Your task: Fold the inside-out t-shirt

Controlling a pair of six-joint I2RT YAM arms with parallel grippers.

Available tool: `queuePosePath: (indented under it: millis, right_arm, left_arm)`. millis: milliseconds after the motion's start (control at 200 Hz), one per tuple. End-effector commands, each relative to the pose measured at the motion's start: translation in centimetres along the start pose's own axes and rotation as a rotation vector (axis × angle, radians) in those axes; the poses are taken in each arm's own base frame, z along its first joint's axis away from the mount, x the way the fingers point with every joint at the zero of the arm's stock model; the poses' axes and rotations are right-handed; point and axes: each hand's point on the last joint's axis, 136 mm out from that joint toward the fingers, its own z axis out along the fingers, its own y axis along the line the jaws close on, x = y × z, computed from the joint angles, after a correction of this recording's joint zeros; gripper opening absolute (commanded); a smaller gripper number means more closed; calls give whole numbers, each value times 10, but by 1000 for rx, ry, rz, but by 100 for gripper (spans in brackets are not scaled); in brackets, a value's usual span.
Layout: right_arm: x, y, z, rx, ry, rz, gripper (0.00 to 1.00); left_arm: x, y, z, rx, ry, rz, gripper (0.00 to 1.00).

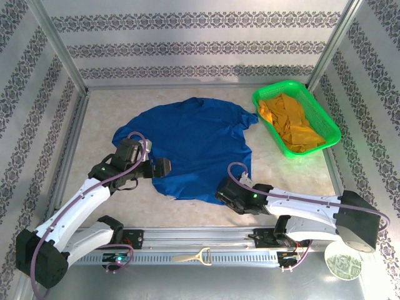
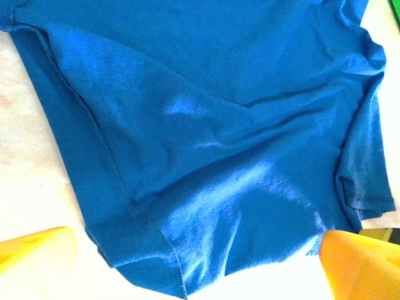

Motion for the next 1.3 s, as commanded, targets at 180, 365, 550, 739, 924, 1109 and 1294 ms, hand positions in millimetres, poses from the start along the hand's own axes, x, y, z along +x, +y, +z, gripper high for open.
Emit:
queuePosePath:
  millis: [180, 365, 550, 739, 924, 1109, 1294]
  right_arm:
    - [-2, 7, 9, -3, -25, 13, 53]
    - [-10, 38, -5, -102, -28, -31, 0]
    - [-35, 88, -58, -275, -52, -54, 0]
    - [-54, 113, -87, -372, -66, -29, 0]
    - [-59, 118, -91, -387, -73, -21, 0]
    - [-61, 117, -92, -399, -73, -3, 0]
    - [-62, 116, -96, -414, -74, 11, 0]
  left_arm:
    - [0, -8, -5, 16, 14, 40, 99]
    - [1, -10, -4, 19, 28, 77, 99]
    - [-1, -29, -8, 54, 27, 173, 100]
    - [9, -62, -2, 62, 4, 358, 100]
    - [27, -102, 15, 71, -33, 566, 99]
    - [44, -133, 42, 82, -49, 695, 99]
    - [53, -139, 77, 20, -25, 753, 99]
